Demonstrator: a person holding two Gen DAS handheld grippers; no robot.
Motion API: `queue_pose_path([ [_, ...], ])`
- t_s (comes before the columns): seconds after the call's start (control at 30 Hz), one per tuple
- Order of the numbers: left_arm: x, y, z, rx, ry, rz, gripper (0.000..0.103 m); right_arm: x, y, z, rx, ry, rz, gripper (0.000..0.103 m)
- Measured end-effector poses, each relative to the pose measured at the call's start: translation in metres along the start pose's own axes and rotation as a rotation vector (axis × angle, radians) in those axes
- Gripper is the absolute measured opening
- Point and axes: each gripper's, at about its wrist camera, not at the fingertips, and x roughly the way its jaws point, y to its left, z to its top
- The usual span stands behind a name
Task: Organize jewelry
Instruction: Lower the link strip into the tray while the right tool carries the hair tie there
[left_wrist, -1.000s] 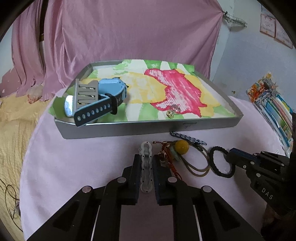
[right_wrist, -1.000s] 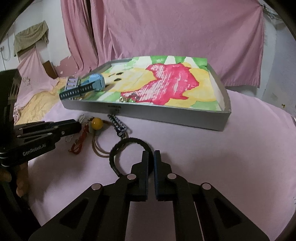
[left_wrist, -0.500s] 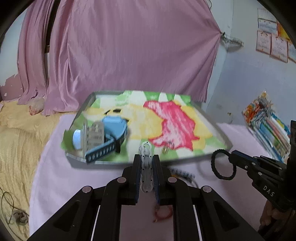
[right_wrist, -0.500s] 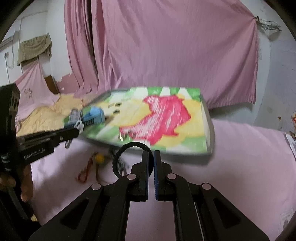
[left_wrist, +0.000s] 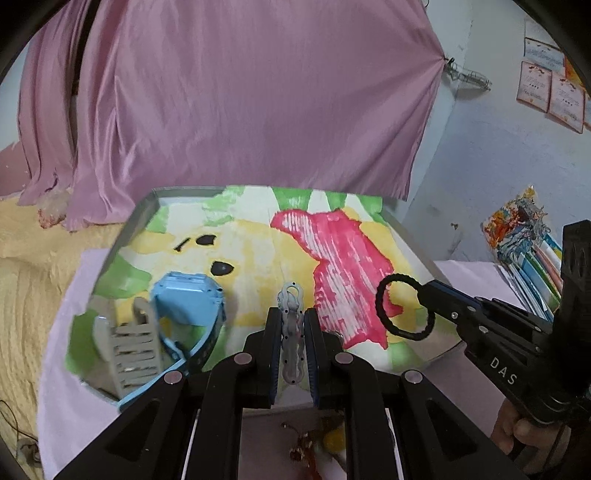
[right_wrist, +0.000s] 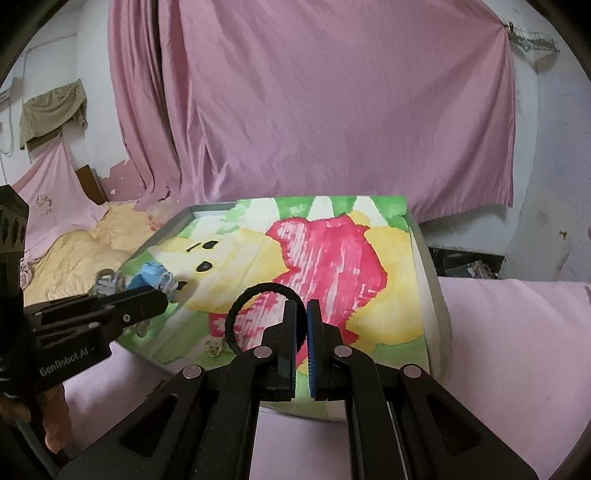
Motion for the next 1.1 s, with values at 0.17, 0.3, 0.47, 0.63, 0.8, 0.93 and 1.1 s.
queue_pose_path([
  [0.17,0.021,0.004,0.000,-0.017,0.068,0.025,0.012,0.019,-0.004,-0.005,0.018,0.052,0.000,0.005],
  [0.3,0.030,0.006,-0.003,-0.018,0.103,0.036,0.012,0.028,-0.006,-0.008,0.024,0.080,0.006,0.005],
  [0.47,0.036,0.005,-0.006,-0.013,0.128,0.038,0.012,0.035,-0.006,-0.012,0.027,0.111,0.013,0.005],
  [0.63,0.041,0.005,-0.009,-0.010,0.153,0.047,0.012,0.036,-0.005,-0.013,0.025,0.124,0.015,0.005],
  [0.8,0.043,0.005,-0.009,-0.010,0.156,0.047,0.012,0.041,-0.006,-0.014,0.030,0.154,0.012,0.006],
  [0.93,0.042,0.005,-0.009,-0.003,0.156,0.061,0.012,0.040,-0.007,-0.015,0.033,0.159,0.005,0.012],
  [1.1,0.030,0.006,-0.012,-0.019,0.114,0.059,0.033,0.030,-0.011,-0.015,0.051,0.117,-0.001,0.045],
])
